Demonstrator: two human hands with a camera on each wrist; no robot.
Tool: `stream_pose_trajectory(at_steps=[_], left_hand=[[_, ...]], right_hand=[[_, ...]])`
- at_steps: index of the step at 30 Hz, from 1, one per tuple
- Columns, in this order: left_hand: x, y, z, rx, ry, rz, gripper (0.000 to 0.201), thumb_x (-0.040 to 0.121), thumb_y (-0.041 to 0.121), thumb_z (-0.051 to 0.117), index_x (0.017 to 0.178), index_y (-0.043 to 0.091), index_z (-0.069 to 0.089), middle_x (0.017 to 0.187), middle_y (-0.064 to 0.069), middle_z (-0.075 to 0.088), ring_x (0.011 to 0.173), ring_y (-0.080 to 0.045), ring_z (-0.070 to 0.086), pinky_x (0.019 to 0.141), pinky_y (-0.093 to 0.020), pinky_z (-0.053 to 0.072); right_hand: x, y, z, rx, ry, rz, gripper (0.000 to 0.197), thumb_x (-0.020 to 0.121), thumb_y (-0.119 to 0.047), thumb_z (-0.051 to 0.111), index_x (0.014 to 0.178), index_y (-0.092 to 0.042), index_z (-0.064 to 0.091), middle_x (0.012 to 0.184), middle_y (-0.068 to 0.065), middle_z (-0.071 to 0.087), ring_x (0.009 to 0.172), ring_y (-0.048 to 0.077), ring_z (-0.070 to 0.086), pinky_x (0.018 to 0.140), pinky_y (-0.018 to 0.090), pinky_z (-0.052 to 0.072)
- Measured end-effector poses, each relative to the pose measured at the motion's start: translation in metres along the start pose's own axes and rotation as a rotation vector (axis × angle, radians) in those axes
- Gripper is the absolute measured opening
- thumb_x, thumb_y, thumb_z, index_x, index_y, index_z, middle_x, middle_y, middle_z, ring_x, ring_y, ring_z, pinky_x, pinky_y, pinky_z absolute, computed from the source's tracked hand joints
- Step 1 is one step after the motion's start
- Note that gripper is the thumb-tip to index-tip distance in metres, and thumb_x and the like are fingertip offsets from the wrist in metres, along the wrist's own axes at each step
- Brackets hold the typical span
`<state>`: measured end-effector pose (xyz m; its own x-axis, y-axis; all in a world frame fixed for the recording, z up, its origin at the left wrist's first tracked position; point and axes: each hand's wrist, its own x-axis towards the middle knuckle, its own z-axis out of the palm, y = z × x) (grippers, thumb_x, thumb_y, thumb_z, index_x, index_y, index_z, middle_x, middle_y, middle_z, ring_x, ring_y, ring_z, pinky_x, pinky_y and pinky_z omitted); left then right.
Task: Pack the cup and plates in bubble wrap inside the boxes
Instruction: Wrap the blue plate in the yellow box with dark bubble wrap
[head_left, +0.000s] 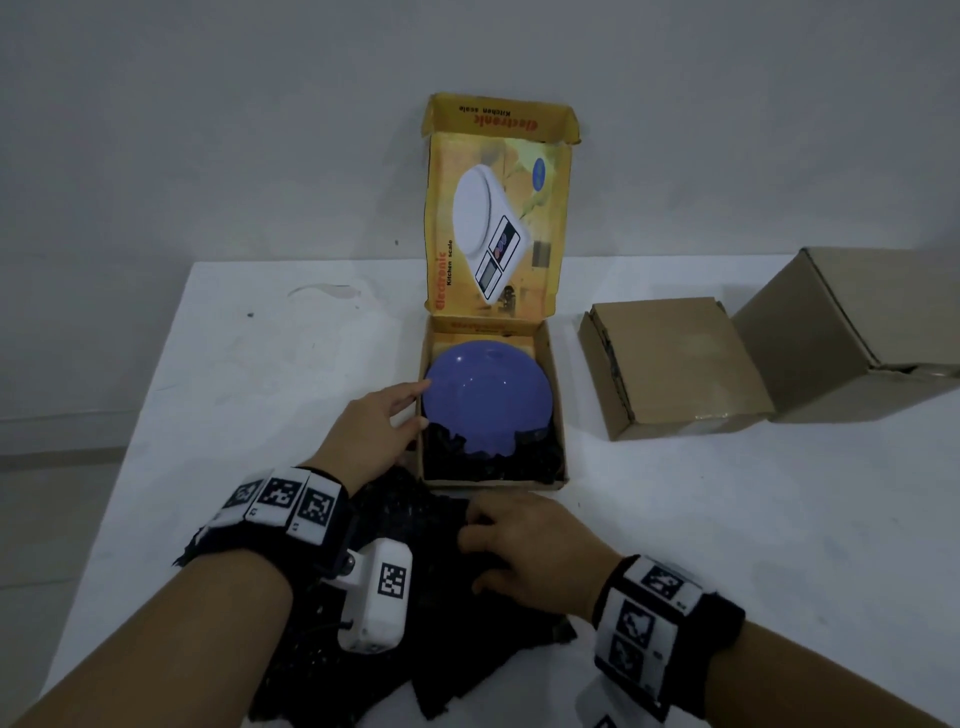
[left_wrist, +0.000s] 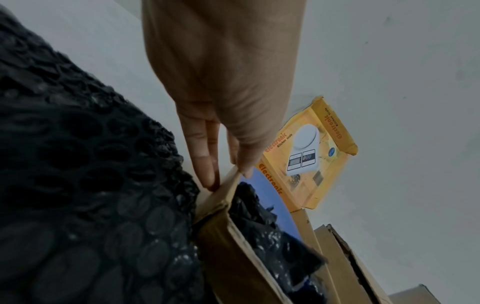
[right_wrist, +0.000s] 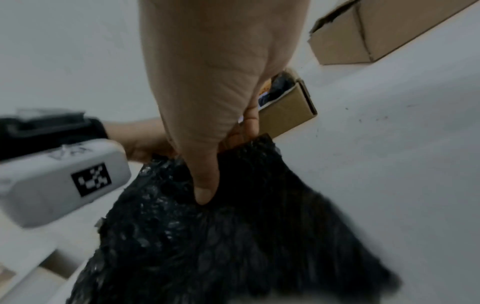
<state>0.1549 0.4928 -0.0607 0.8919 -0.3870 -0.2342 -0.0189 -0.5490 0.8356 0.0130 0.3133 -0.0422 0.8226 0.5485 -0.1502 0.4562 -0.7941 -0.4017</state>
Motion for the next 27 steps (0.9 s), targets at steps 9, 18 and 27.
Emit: stream_pose_trajectory(at_steps=[9, 18, 27], left_hand=[[0.0, 0.004, 0.0, 0.021, 0.013, 0.011, 0.047, 0.088, 0.015, 0.063, 0.133, 0.026, 0.053, 0.135, -0.002, 0.055, 0.121, -0.014, 0.054, 0.096, -0.037, 0.049], [0.007, 0.013, 0.009, 0.191, 0.056, 0.058, 0.048, 0.089, 0.014, 0.058, 0.135, 0.022, 0.048, 0.138, -0.005, 0.051, 0.105, -0.028, 0.061, 0.091, -0.033, 0.047], [0.016, 0.025, 0.01, 0.14, 0.128, 0.056, 0.044, 0.091, 0.011, 0.052, 0.132, 0.026, 0.052, 0.134, 0.002, 0.057, 0.106, -0.024, 0.062, 0.085, -0.021, 0.04]], right_hand=[[-0.003, 0.032, -0.066, 0.3, 0.378, 0.29, 0.016, 0.088, -0.016, 0.049, 0.097, -0.018, 0.062, 0.08, -0.002, 0.066, 0.07, 0.017, 0.061, 0.064, 0.029, 0.049], [0.037, 0.086, -0.093, 0.398, 0.857, 0.643, 0.04, 0.082, 0.013, 0.04, 0.104, -0.007, 0.068, 0.115, 0.016, 0.06, 0.103, 0.024, 0.057, 0.089, 0.022, 0.042], [0.078, 0.118, -0.066, -0.43, -0.111, 0.521, 0.057, 0.099, -0.007, 0.028, 0.147, 0.004, -0.001, 0.155, 0.019, -0.019, 0.144, 0.038, -0.014, 0.118, 0.044, 0.002]])
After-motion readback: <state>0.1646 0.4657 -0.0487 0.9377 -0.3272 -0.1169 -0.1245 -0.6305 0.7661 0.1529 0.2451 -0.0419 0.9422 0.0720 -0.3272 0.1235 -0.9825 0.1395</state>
